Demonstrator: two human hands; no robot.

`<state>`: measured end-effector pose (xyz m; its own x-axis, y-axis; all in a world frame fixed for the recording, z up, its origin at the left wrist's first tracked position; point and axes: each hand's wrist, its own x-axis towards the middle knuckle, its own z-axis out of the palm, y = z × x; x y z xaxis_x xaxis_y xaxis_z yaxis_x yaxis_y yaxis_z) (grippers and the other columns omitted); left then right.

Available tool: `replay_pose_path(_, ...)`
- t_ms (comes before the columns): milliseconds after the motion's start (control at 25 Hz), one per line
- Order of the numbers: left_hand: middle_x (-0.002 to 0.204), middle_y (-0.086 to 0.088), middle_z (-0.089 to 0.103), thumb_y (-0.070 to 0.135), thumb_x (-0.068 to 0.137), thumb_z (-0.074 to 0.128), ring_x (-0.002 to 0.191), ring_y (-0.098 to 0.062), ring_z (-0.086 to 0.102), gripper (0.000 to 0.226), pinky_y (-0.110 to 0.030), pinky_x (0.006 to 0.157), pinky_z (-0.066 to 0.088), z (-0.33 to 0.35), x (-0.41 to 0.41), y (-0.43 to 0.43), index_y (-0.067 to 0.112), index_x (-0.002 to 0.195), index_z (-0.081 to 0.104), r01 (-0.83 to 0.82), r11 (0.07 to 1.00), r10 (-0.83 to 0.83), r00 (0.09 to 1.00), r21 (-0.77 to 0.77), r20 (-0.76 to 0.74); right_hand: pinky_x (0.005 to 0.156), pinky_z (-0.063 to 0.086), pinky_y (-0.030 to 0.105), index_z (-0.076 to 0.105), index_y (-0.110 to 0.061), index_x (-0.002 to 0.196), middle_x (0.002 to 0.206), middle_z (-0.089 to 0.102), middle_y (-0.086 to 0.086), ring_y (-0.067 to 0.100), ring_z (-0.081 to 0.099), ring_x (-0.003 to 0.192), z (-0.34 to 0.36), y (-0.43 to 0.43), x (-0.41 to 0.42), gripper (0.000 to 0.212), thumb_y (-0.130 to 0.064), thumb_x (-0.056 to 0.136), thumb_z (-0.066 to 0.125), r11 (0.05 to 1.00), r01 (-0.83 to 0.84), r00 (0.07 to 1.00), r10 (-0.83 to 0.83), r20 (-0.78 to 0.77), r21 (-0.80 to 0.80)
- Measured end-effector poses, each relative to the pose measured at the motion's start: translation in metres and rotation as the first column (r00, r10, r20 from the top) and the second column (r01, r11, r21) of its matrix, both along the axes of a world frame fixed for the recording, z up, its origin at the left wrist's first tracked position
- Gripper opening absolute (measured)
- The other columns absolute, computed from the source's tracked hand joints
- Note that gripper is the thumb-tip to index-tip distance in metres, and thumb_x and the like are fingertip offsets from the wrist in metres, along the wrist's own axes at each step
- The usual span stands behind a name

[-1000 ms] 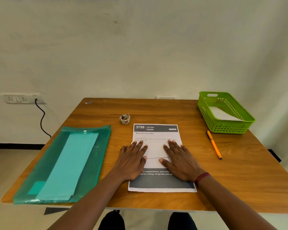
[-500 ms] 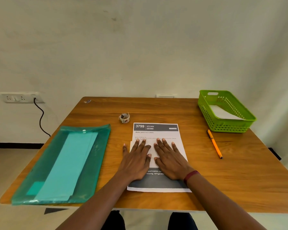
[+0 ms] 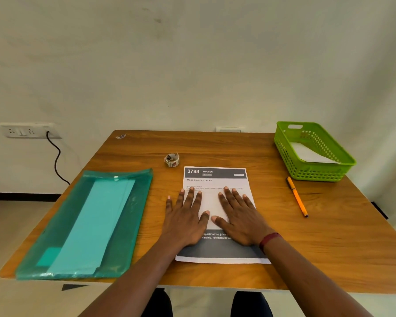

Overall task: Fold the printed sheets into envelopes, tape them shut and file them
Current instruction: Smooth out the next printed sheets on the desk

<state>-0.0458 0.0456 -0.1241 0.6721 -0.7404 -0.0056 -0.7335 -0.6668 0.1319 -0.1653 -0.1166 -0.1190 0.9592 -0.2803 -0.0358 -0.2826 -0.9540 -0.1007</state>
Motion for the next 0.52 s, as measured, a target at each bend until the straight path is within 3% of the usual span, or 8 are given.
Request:
replay_pose_path(320, 0.165, 0.0, -0.008, 0.064, 0.093, 0.007, 0.15, -0.025, -0.012, 0.073, -0.056, 0.118, -0.009, -0.002, 0.0, 0.0, 0.029, 0.155, -0.006, 0.006, 1.0, -0.006, 1.0, -0.003, 0.007, 0.12, -0.007, 0.04, -0.01, -0.021, 0.154, 0.162, -0.014, 0.004, 0.019, -0.014, 0.149, 0.0, -0.012, -0.01, 0.095, -0.08, 0.079, -0.008, 0.997, 0.074, 0.997, -0.074, 0.003, 0.014)
replay_pose_path(440, 0.165, 0.0, -0.004, 0.064, 0.094, 0.012, 0.151, -0.026, -0.008, 0.072, -0.058, 0.119, -0.005, 0.001, -0.001, 0.0, 0.029, 0.156, -0.001, 0.015, 1.0, -0.015, 1.0, 0.001, -0.004, 0.119, -0.008, 0.04, -0.009, -0.021, 0.154, 0.162, -0.013, 0.004, 0.019, -0.014, 0.149, 0.0, -0.012, -0.01, 0.089, -0.077, 0.085, 0.0, 0.997, 0.078, 0.997, -0.078, 0.006, 0.017)
replay_pose_path(520, 0.165, 0.0, 0.005, 0.066, 0.094, 0.02, 0.151, -0.027, 0.002, 0.072, -0.059, 0.118, 0.006, 0.008, 0.004, 0.0, 0.03, 0.155, 0.009, 0.033, 0.999, -0.033, 0.999, 0.004, 0.001, 0.119, -0.008, 0.041, -0.009, -0.02, 0.154, 0.162, -0.013, 0.005, 0.02, -0.013, 0.149, 0.001, -0.012, -0.01, 0.086, -0.075, 0.089, 0.006, 0.997, 0.073, 0.997, -0.073, -0.009, 0.018)
